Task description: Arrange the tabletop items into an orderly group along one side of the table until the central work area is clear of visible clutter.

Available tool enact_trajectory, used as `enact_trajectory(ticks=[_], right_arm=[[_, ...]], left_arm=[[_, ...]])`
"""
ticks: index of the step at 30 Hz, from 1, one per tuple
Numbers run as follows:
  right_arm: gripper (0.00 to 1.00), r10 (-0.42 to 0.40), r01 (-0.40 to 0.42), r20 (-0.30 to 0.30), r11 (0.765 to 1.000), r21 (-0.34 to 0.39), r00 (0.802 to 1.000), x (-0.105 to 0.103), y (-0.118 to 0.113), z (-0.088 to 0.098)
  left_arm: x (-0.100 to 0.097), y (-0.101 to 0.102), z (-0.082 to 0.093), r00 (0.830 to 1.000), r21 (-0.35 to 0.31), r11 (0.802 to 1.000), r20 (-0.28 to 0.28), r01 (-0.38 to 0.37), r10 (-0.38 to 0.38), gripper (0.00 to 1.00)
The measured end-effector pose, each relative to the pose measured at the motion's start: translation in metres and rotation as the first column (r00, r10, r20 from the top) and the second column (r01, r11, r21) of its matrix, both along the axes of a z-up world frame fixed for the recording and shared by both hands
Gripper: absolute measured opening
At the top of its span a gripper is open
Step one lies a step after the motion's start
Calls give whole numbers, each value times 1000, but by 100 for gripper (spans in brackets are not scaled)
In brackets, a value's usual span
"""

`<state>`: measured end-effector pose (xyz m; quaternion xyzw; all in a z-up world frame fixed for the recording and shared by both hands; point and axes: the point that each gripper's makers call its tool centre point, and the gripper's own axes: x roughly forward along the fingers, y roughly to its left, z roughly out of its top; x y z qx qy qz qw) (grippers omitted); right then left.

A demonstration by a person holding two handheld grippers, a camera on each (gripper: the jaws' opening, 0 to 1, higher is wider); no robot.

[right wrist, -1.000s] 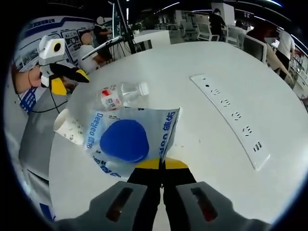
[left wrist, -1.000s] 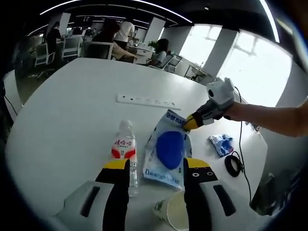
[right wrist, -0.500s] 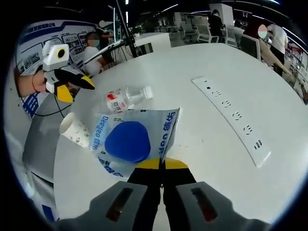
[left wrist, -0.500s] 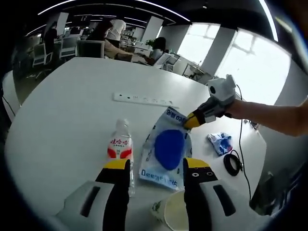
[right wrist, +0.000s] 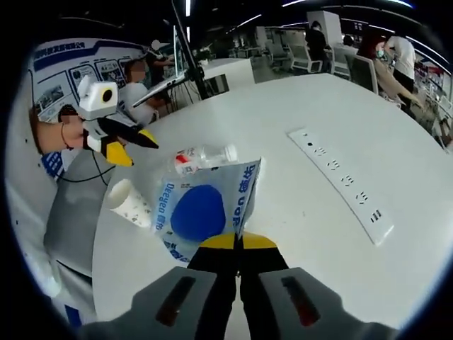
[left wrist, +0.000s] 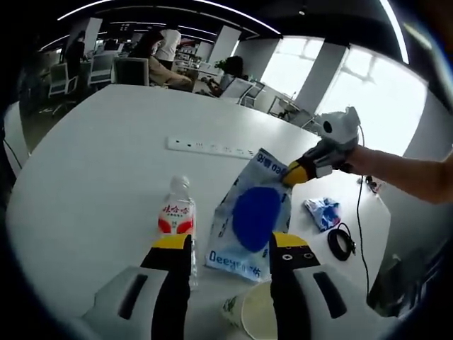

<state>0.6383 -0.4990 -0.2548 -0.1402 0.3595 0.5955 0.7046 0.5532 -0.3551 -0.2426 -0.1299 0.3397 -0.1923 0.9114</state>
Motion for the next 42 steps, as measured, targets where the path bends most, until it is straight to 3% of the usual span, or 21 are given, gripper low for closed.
enact_trajectory(ticks=[23, 36, 42], right_arm=[[0, -29, 26, 35, 995, 100, 999, -22, -13, 53], [0, -90, 81, 49, 983, 162, 995, -30, -28, 84], [0, -139, 123, 61, 968, 218, 988, -33, -35, 107]], left_arm=[[4, -15, 3, 1000, -27, 999, 8, 17, -17, 43], [4, -33, 4, 999, -36, 998, 7, 43, -43, 43], [7, -40, 8, 998, -37, 998, 15, 56, -55, 43]])
